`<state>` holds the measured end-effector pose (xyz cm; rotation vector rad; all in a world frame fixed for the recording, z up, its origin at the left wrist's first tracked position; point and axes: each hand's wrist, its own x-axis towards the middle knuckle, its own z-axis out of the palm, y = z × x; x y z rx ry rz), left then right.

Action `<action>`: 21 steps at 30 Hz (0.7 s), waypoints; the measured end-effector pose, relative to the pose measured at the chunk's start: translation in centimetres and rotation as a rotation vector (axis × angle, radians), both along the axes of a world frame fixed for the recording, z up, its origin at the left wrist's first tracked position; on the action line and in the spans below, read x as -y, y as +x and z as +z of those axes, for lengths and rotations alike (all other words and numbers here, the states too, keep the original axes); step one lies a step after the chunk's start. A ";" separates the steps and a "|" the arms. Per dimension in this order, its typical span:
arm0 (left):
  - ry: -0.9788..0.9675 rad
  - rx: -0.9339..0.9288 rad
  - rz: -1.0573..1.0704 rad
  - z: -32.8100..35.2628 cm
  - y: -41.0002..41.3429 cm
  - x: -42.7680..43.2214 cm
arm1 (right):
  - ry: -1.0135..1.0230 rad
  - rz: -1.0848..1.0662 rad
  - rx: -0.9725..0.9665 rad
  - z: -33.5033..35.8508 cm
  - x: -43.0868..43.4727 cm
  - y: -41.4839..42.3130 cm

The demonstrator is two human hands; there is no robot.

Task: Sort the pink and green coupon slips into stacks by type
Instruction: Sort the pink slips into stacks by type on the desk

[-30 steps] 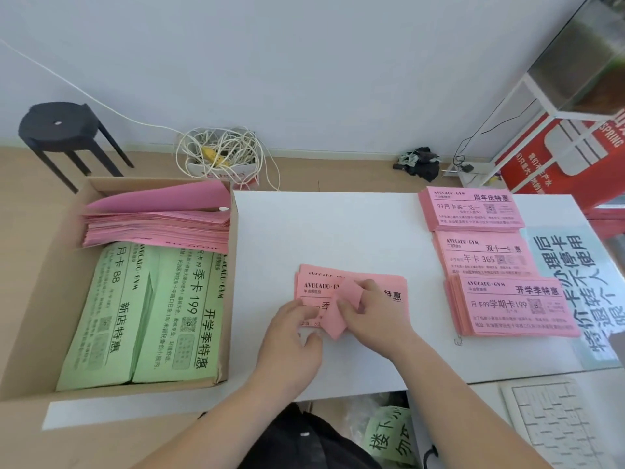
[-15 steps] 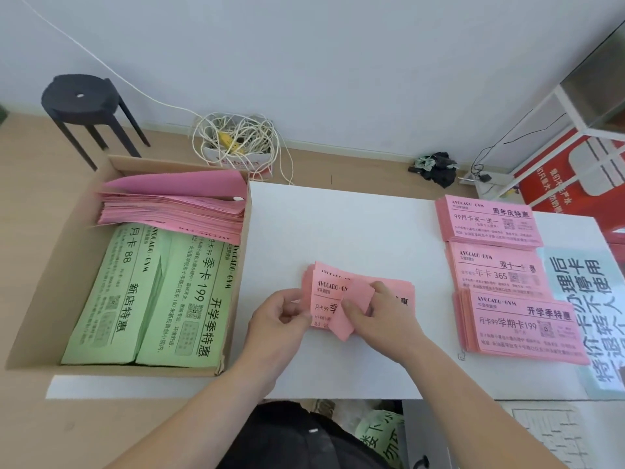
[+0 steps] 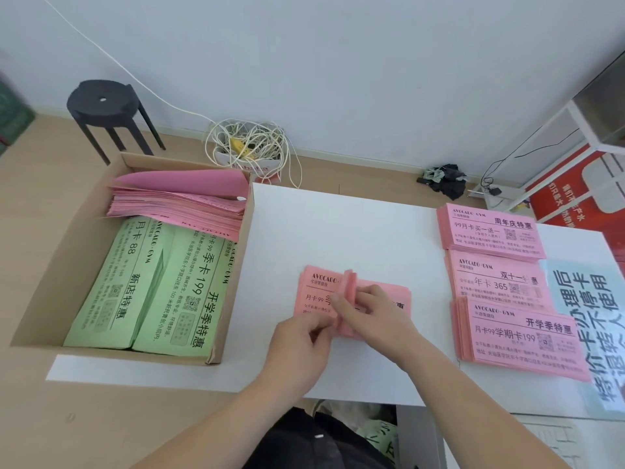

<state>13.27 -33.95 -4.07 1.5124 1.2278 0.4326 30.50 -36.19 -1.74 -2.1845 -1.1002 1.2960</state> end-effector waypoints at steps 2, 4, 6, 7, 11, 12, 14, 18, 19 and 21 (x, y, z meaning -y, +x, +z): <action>0.062 0.004 -0.078 0.1 0.5 1.3 | 0.007 -0.006 0.003 -0.4 0.1 0.5; 0.096 0.002 -0.082 -0.2 0.5 1.8 | -0.005 0.029 0.072 -0.7 0.0 0.8; 0.117 -0.014 0.025 -0.7 0.0 1.3 | -0.022 0.052 0.120 -0.8 -0.1 0.8; 0.104 -0.022 0.100 -1.0 -0.3 0.9 | -0.026 0.060 0.134 -0.7 -0.1 0.7; -0.165 0.053 0.311 -0.6 -1.0 -0.9 | -0.019 0.046 0.162 -1.1 -0.1 0.4; -0.225 0.109 0.344 -0.3 -0.9 -1.0 | -0.023 0.039 0.170 -1.1 -0.1 0.3; -0.249 0.198 0.362 0.4 -0.6 -1.0 | -0.023 0.025 0.176 -1.0 -0.2 0.3; -0.011 0.161 0.105 0.6 0.0 0.6 | 0.010 -0.036 0.058 -0.4 -0.2 0.3; 0.051 0.143 0.029 0.4 0.1 1.0 | 0.011 -0.044 0.030 -0.2 -0.2 0.3; 0.113 0.088 -0.075 -0.2 0.0 1.5 | 0.012 -0.049 0.013 0.0 -0.1 0.3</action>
